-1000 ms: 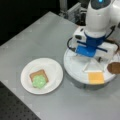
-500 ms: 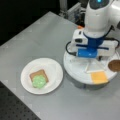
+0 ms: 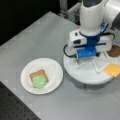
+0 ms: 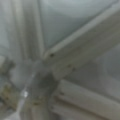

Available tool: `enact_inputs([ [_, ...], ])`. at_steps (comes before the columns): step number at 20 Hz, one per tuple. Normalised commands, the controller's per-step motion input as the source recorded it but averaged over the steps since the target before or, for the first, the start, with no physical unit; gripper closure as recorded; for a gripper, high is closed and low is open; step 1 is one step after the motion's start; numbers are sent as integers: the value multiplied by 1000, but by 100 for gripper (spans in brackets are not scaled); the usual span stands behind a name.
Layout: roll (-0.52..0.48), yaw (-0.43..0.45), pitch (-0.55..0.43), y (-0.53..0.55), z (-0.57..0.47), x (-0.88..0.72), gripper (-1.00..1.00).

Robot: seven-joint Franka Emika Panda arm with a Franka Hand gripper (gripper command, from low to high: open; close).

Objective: Ingredient selection for cheeseburger or sandwich

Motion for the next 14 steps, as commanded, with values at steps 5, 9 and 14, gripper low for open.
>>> enact_inputs([
  [5, 130, 110, 5, -167, 14, -69, -100],
  [9, 130, 105, 6, -166, 14, -69, -100],
  [14, 130, 105, 6, -166, 14, -69, -100],
])
